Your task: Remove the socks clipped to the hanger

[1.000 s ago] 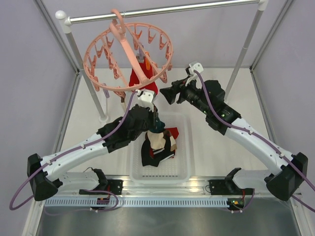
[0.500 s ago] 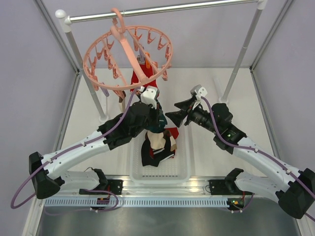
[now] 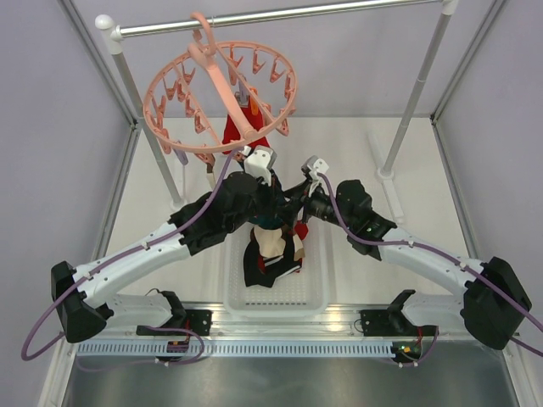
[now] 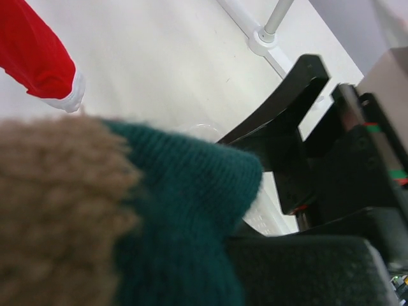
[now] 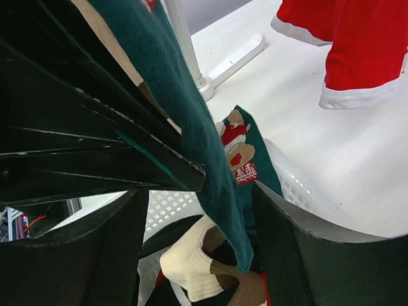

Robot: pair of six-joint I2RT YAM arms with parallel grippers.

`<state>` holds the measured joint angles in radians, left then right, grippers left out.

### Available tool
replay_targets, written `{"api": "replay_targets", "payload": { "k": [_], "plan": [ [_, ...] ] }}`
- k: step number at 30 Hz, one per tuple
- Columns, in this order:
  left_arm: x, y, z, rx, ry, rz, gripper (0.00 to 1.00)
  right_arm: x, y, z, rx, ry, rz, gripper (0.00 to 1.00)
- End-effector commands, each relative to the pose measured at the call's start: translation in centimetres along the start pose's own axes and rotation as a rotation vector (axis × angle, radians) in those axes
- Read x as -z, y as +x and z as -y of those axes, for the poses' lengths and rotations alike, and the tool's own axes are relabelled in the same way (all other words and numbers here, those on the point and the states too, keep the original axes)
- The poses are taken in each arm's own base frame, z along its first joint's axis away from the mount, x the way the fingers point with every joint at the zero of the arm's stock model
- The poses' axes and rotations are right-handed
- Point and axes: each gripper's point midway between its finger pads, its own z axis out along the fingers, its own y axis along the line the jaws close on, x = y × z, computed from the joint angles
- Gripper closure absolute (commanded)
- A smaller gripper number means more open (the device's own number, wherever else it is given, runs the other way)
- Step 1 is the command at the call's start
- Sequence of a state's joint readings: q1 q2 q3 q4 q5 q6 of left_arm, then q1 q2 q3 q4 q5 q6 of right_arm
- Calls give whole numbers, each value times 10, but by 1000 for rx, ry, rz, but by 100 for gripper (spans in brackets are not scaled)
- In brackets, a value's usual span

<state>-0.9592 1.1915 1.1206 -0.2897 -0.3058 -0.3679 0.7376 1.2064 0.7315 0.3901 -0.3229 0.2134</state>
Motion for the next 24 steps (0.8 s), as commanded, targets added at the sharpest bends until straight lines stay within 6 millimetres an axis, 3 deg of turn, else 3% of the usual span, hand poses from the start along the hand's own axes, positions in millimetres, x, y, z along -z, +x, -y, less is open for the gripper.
{"api": "replay_targets", "payload": {
  "k": [1,3,6,10,13,14,17,20,24],
  "plan": [
    [5,-29,13,61,53,60,98,-11,-24,-4,45,-5,87,31],
    [7,-29,14,66,61,59,98,-16,-21,-3,40,5,84,33],
    [9,-30,16,76,71,62,98,-21,-19,2,39,52,89,47],
    [17,-31,15,88,80,70,98,-20,-21,12,28,140,119,86],
    [26,-34,16,90,100,79,86,-17,-25,18,15,200,143,99],
    [29,-35,17,87,110,85,74,-16,-26,17,15,202,147,99],
    [44,-38,13,87,121,100,53,-13,-29,29,4,278,164,99],
    [59,-38,10,86,133,106,44,-9,-31,36,-5,327,176,99],
    [75,-35,11,89,170,98,42,-9,-34,40,-12,350,181,99]
  ]
}}
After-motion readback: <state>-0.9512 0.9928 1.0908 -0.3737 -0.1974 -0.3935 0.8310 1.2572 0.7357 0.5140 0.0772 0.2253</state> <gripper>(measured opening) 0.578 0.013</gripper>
